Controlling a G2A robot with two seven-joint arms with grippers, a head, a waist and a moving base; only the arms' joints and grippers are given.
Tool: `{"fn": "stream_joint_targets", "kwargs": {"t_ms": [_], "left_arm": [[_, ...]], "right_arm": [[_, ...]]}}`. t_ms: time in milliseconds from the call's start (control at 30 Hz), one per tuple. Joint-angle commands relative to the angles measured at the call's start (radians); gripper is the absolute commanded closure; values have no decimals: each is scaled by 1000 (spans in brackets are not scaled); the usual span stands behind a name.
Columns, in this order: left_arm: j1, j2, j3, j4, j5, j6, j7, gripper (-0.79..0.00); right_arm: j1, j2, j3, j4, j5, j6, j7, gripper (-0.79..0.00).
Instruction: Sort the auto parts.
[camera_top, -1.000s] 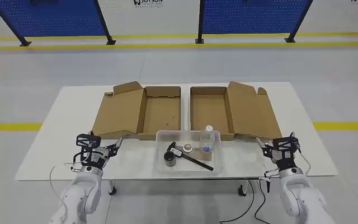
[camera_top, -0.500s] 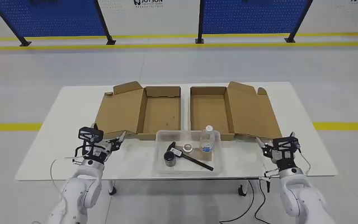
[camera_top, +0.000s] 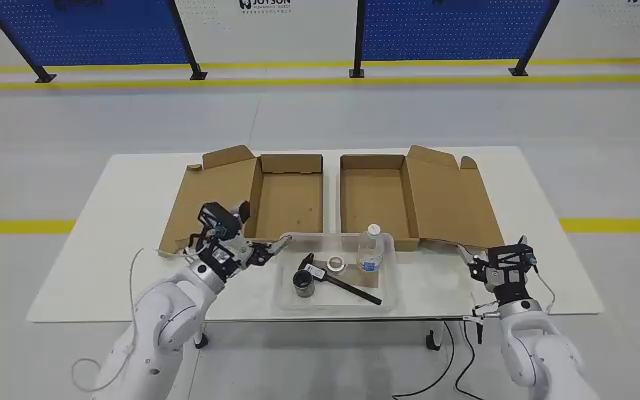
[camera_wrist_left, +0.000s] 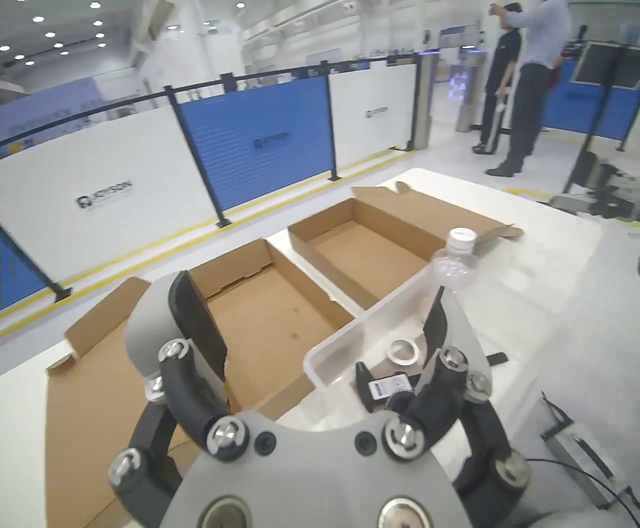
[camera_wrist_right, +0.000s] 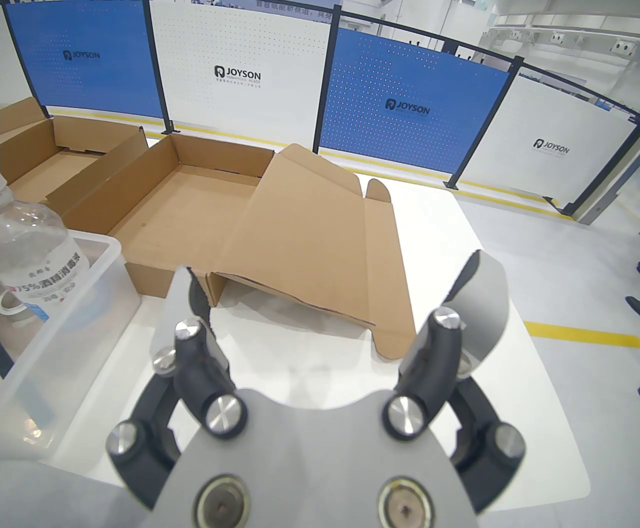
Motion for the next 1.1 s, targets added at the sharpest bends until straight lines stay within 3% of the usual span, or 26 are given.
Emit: {"fn": "stream_joint_targets", "kwargs": {"t_ms": [0, 467, 767, 1067], "left_arm": [[-28, -2, 33, 14, -26, -29, -21, -785], [-203, -35, 288, 137, 18, -61, -84, -785], [-313, -71, 440, 236, 47, -5, -79, -785], [-409, -112, 540, 354, 12, 56, -79, -785]], "right_arm": [[0, 0, 0, 0, 0, 0, 0, -785], [0, 0, 0, 0, 0, 0, 0, -785], [0, 0, 0, 0, 0, 0, 0, -785], [0, 0, 0, 0, 0, 0, 0, -785]]}}
